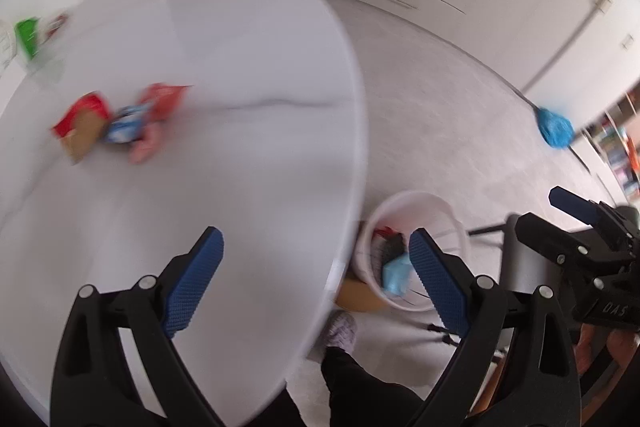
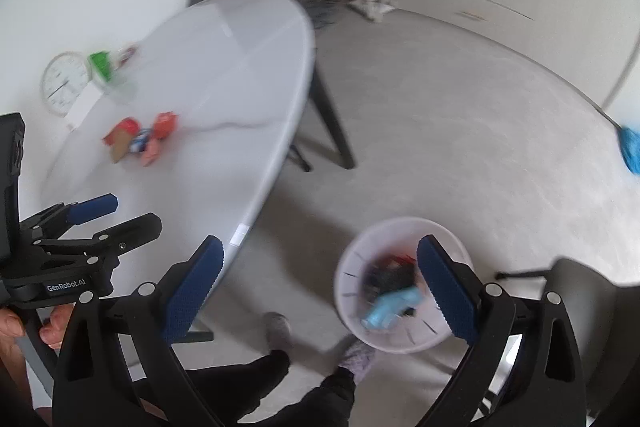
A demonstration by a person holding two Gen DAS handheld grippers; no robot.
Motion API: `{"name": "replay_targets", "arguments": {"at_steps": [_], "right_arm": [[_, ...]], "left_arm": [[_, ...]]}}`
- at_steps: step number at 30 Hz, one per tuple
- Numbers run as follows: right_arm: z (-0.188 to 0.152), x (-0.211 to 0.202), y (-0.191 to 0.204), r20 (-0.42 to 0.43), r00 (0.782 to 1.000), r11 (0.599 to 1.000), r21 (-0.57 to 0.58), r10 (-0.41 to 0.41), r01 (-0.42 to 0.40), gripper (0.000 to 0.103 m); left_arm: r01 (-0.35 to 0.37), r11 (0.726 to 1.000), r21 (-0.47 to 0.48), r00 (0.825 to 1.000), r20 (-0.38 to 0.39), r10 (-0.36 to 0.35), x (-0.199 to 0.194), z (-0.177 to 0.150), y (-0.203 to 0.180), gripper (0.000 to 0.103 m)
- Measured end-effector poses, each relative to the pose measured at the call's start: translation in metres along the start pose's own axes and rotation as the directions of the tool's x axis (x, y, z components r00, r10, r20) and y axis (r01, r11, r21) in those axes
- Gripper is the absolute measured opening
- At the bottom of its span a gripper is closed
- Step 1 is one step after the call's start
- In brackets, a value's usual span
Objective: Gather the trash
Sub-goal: 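Return to the table and grasp the blue bird-printed box with the right tool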
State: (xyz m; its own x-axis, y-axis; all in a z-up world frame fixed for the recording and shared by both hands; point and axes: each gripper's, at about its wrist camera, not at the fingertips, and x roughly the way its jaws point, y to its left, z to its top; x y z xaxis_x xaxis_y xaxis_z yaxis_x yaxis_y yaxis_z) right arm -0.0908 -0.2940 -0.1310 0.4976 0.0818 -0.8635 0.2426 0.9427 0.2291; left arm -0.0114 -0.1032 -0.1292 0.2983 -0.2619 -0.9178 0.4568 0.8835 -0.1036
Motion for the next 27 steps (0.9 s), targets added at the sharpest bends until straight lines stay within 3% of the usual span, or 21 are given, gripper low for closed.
{"name": "replay_targets", "arguments": {"at_steps": [8,14,22,27], "right_arm": [[0.045,0.050,0.088,-0.070,0.992,0.979,-0.168,0.108,-0.118,0.097],[0.078,0.088,0.167,-0.125,0.983,0.908,-0.381,0.136,-0.174,0.097],[0.101,0.148,0.268,-0.215,0.960,0.743,-0.610,0.178,-0.274,0.097],[0.099,0.192,0.321,-0.262,0.957,0.579,-0.763,0.128,-0.286,0.097]], "left_arm": [[-0.091,0.983,-0.159,0.996,0.006,0.093,-0.007,-0.006,0.100,0.090],[-0.138,0.956,-0.259,0.990,-0.012,0.140,-0.007,-0.014,0.160,0.090],[-0.161,0.933,-0.322,0.987,-0.040,0.157,0.002,-0.023,0.207,0.090],[-0.160,0.919,-0.359,0.987,-0.066,0.146,0.010,-0.027,0.225,0.090]]}}
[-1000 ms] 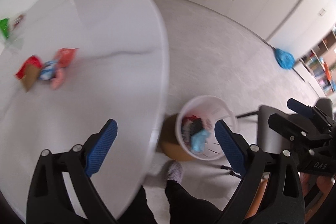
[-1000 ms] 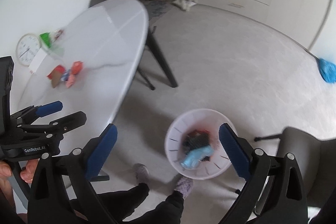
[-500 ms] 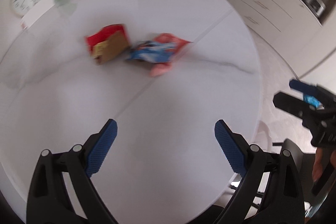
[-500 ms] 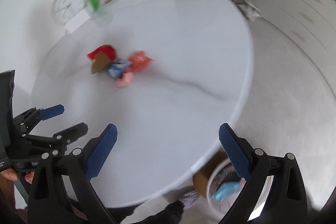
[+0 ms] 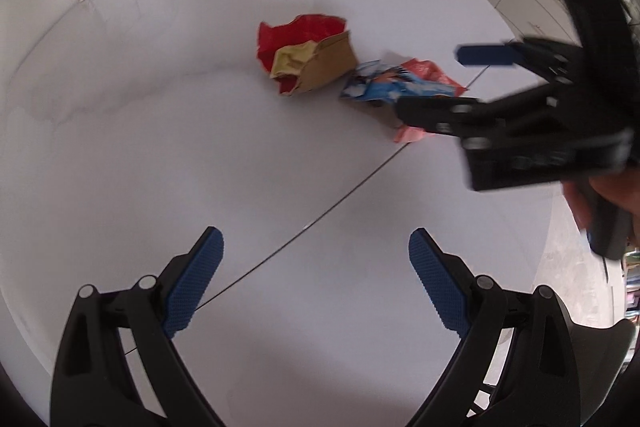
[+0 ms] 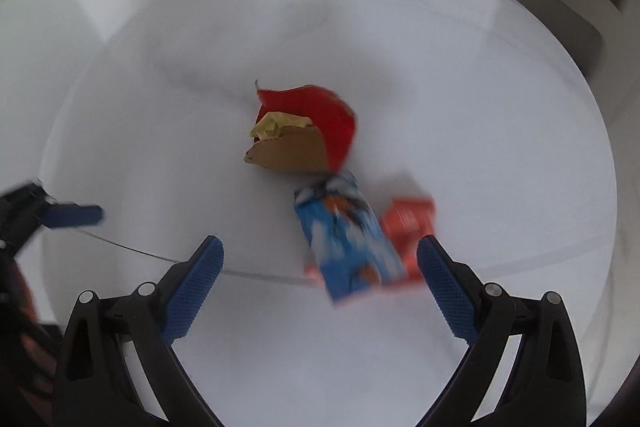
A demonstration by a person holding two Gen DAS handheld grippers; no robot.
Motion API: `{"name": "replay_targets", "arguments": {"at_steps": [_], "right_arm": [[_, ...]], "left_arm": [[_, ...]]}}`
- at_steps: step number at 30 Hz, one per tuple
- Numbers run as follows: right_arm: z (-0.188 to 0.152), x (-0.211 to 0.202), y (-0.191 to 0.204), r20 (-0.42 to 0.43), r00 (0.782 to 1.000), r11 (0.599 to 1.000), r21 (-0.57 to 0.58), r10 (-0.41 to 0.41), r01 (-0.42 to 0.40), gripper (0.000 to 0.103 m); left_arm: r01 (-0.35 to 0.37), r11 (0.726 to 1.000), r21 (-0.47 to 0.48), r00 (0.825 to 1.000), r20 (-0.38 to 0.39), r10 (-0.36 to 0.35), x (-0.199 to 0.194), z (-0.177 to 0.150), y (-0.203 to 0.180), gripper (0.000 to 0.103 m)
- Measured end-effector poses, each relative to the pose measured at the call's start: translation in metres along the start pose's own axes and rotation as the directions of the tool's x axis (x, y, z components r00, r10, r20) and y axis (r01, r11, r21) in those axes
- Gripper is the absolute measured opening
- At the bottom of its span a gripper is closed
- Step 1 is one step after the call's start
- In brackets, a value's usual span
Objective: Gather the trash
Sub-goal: 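Return to the table and grasp the blue bird-printed box with the right tool, then grasp the pink tissue with the left tool while the right lifts the box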
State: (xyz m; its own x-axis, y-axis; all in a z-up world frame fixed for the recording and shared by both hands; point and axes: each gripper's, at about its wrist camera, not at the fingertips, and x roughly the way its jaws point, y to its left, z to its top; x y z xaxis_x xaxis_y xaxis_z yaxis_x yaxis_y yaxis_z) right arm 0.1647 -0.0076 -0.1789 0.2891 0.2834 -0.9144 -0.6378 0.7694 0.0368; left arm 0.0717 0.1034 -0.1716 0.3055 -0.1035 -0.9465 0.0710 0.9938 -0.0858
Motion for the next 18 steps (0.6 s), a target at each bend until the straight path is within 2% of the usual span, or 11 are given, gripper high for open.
{"name": "replay_targets", "arguments": {"at_steps": [4,7,9,10,13,18], "right_arm": [[0.014,0.033,0.007,-0.074,0.996,0.992,-0.121,-0.055,0.045,0.094],[0.019,0.049,0.006,-0.125,0.990,0.986,-0.163,-0.067,0.046,0.076],[0.022,0.052,0.003,-0.150,0.988,0.989,-0.150,-0.035,0.012,0.055],[0.023,0.052,0.002,-0.154,0.988,0.990,-0.141,-0.024,0.003,0.053],[0.027,0.045,-0.004,-0.140,0.990,0.995,-0.094,0.015,-0.029,0.051],[0.023,0.020,-0.024,-0.078,0.991,0.993,0.063,0.107,-0.102,0.050]], "left_arm": [[-0.006,1.000,-0.016,1.000,-0.013,0.006,0.007,0.003,0.009,0.090],[-0.002,1.000,-0.030,1.000,-0.015,0.001,0.009,0.006,0.014,0.090],[0.000,0.999,-0.036,1.000,-0.016,-0.001,0.012,0.008,0.016,0.090],[0.000,0.999,-0.039,1.000,-0.016,-0.001,0.013,0.010,0.016,0.090],[0.004,0.999,-0.043,1.000,-0.015,-0.004,0.014,0.010,0.016,0.090],[0.015,1.000,-0.019,1.000,-0.002,-0.015,0.017,0.013,0.006,0.090]]}}
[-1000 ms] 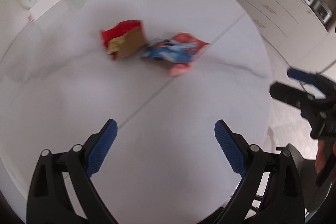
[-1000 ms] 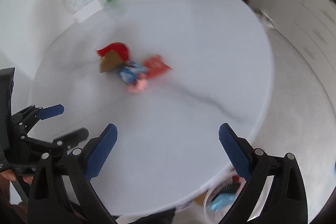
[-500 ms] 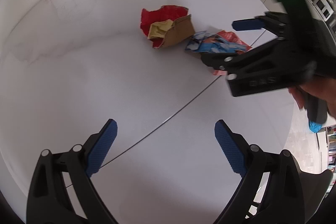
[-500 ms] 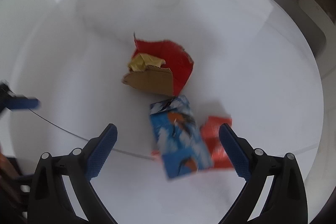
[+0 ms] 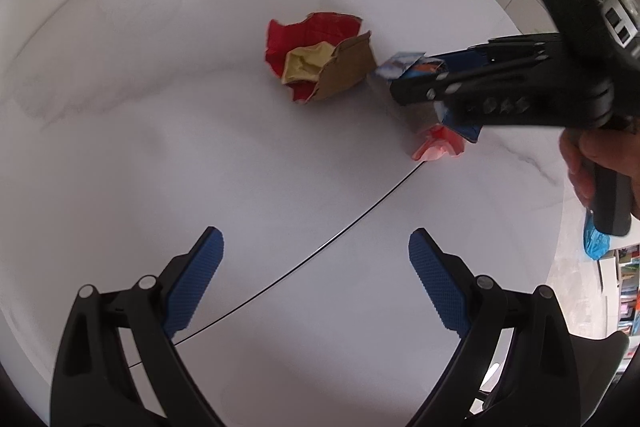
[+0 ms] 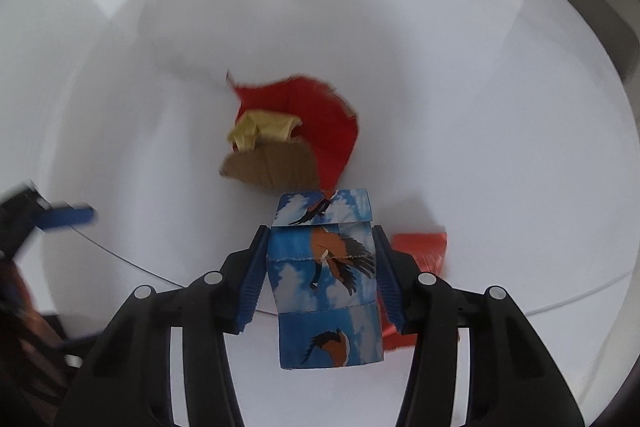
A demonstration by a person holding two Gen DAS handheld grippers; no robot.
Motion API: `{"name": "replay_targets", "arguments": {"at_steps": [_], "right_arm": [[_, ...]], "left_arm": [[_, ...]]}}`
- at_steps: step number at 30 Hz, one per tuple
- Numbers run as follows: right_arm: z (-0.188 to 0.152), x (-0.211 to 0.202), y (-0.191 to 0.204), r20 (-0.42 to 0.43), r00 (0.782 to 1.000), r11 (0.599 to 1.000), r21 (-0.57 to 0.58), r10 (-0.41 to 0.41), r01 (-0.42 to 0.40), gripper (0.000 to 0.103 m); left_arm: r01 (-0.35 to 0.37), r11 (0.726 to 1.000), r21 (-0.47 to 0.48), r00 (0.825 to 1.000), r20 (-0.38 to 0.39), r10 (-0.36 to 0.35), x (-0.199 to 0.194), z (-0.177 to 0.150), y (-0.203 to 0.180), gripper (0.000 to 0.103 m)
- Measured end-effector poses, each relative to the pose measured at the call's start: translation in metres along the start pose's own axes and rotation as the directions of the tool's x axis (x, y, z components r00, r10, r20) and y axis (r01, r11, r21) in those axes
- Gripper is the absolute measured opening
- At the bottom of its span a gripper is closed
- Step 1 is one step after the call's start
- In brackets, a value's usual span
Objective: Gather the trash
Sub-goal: 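Grasp the pink tissue with the left tool while the right lifts the box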
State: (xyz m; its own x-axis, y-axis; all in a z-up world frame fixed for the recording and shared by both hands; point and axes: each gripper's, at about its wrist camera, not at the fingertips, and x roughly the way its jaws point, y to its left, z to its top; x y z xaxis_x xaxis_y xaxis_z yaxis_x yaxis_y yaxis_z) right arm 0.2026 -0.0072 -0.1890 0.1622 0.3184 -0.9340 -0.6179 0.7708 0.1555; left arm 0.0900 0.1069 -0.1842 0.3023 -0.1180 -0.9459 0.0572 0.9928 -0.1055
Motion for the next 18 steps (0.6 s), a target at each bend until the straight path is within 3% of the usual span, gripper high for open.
{"name": "replay_targets", "arguments": {"at_steps": [4,11,18], "right_arm": [[-0.013,-0.029,-0.015,0.079,0.996,0.991,0.121,0.046,-0.055,0.050],[-0.062,-0.080,-0.029,0.163,0.986,0.968,0.250,-0.018,-0.023,0.050],[-0.115,-0.101,-0.042,0.170,0.981,0.922,0.387,-0.089,0.017,0.051]], "left_arm": [[0.022,0.999,0.027,1.000,0.004,-0.022,0.006,0.006,-0.013,0.090],[0.067,0.993,0.098,0.997,0.015,-0.069,0.025,0.024,-0.050,0.088],[0.090,0.983,0.158,0.996,-0.010,-0.089,0.058,0.043,-0.087,0.073]]}}
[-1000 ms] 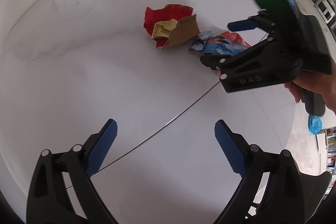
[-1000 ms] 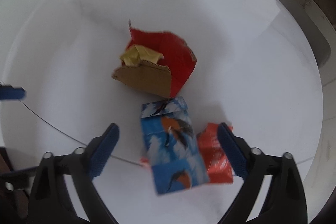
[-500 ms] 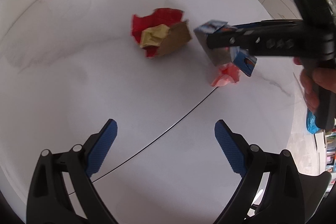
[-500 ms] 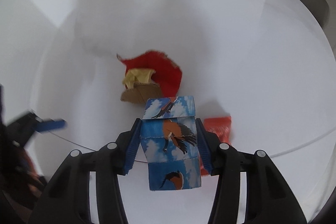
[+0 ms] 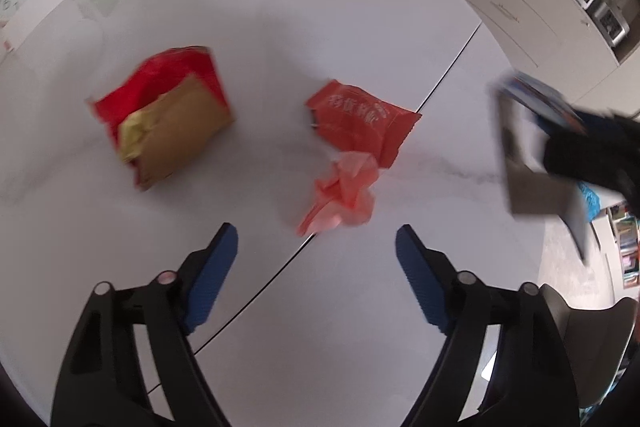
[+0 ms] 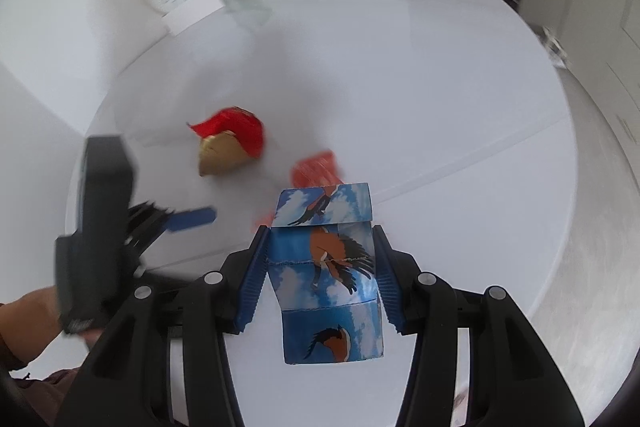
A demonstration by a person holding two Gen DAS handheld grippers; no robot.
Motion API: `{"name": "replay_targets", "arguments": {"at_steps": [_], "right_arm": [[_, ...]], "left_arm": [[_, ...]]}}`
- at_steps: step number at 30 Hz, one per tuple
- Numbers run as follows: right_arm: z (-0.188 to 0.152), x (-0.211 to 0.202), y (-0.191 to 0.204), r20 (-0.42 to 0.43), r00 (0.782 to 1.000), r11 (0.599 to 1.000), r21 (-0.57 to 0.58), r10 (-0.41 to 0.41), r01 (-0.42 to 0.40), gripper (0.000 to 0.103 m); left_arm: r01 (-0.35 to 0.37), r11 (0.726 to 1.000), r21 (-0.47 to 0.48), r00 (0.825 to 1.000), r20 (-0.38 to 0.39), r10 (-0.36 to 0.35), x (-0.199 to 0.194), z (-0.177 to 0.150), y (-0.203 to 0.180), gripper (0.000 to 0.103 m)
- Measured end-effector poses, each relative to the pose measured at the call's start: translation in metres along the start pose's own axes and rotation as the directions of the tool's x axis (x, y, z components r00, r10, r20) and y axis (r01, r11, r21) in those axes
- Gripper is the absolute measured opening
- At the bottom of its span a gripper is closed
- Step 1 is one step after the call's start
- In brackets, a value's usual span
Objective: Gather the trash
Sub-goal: 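Grasp the pink tissue with the left tool while the right lifts the box, then drop the pink tissue into the bin with the left tool while the right drops the box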
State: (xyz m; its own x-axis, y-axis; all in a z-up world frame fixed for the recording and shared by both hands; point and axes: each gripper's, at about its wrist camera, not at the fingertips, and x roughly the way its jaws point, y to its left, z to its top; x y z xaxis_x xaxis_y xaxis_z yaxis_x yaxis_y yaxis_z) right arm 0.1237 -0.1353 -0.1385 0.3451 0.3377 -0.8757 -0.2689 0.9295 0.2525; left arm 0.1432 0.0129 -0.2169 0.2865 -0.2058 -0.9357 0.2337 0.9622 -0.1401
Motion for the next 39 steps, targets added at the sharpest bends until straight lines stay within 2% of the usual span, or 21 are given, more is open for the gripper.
{"name": "replay_targets", "arguments": {"at_steps": [2,4,7,10,17,22,26,33,39], "right_arm": [[-0.015,-0.007,-0.010,0.002,1.000,0.999,0.044,-0.014,0.014,0.051],[-0.028,-0.012,-0.017,0.005,1.000,0.996,0.085,-0.026,0.026,0.051],[-0.045,-0.024,-0.026,0.009,0.999,0.990,0.135,-0.042,0.040,0.051],[-0.060,-0.037,-0.032,0.014,0.998,0.984,0.169,-0.057,0.053,0.051],[-0.090,-0.055,-0.032,0.029,0.995,0.970,0.230,-0.094,0.085,0.051],[-0.115,-0.073,-0.031,0.057,0.992,0.955,0.282,-0.113,0.093,0.051],[-0.145,-0.090,-0.033,0.073,0.987,0.937,0.332,-0.140,0.108,0.051],[-0.224,-0.113,-0.062,0.038,0.975,0.873,0.453,-0.219,0.178,0.051],[-0.287,-0.098,-0.116,-0.065,0.961,0.800,0.542,-0.268,0.260,0.052]], "left_arm": [[0.003,1.000,0.003,1.000,-0.009,-0.003,0.011,0.006,-0.005,0.068],[0.007,1.000,0.007,1.000,-0.020,-0.007,0.016,0.011,-0.008,0.052],[-0.007,1.000,0.022,1.000,-0.011,0.007,0.018,0.015,-0.009,0.037],[-0.002,1.000,0.025,1.000,-0.012,0.002,0.019,0.019,-0.010,0.033],[-0.013,1.000,0.025,1.000,-0.001,0.013,-0.001,0.014,-0.014,0.032],[-0.026,0.997,0.079,1.000,0.009,0.025,-0.030,-0.005,-0.035,0.032],[0.003,0.991,0.132,1.000,0.007,-0.004,-0.051,-0.027,-0.060,0.032],[0.085,0.964,0.253,0.996,-0.016,-0.083,-0.071,-0.070,-0.125,0.032],[0.137,0.926,0.352,0.990,-0.065,-0.122,-0.067,-0.103,-0.181,0.032]]}}
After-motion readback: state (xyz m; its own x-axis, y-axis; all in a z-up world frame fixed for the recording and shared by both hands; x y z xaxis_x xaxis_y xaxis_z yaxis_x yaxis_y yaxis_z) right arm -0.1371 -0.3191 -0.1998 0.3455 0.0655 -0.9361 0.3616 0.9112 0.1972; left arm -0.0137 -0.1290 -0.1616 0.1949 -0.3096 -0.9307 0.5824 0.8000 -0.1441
